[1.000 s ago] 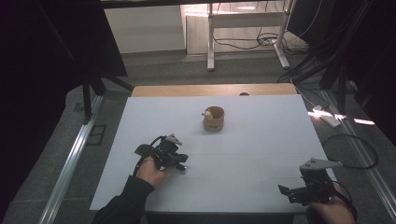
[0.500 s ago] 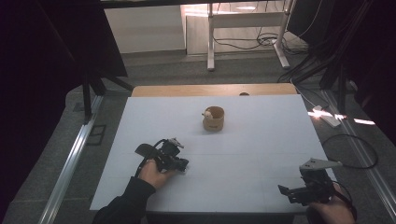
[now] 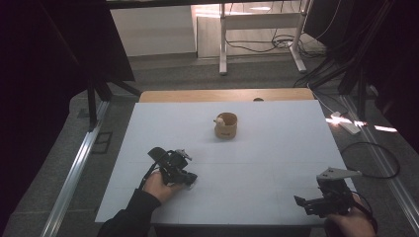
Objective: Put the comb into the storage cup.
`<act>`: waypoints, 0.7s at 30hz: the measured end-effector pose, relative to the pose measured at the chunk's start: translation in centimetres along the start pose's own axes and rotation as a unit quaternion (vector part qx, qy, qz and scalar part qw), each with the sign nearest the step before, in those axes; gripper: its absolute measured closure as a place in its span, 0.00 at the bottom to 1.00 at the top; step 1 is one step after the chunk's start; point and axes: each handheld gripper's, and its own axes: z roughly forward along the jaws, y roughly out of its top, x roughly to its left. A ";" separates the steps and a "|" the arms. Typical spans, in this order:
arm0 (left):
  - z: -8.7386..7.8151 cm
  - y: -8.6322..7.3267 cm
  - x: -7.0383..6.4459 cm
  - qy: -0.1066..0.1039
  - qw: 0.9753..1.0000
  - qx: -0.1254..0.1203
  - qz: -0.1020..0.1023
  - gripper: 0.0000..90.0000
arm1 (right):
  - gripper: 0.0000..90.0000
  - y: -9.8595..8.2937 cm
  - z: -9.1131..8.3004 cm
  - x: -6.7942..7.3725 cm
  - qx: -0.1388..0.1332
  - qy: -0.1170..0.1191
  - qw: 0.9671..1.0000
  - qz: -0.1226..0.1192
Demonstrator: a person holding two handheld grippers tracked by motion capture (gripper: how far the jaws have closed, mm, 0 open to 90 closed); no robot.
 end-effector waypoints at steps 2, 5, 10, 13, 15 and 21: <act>-0.2 -0.2 0.0 0.000 1.000 0.002 0.000 0.98 | 0.02 0.0 0.0 0.0 0.000 0.000 1.000 0.000; -0.5 -0.6 0.2 0.001 1.000 0.009 -0.003 0.98 | 0.02 0.0 0.0 0.0 0.000 0.000 1.000 0.000; -0.7 -1.0 0.6 0.003 1.000 0.017 -0.013 0.98 | 0.02 0.0 0.0 0.0 0.000 0.000 1.000 -0.001; -1.0 -1.3 0.8 0.004 1.000 0.019 -0.017 0.98 | 0.02 0.0 0.0 0.0 0.000 0.000 1.000 -0.001; -1.2 -1.5 0.9 0.007 0.999 0.021 -0.022 0.98 | 0.02 0.0 0.0 0.0 0.000 0.000 1.000 -0.001; -1.8 -2.3 1.4 0.011 0.999 0.029 -0.038 0.98 | 0.02 0.0 0.0 0.0 0.000 0.000 1.000 -0.001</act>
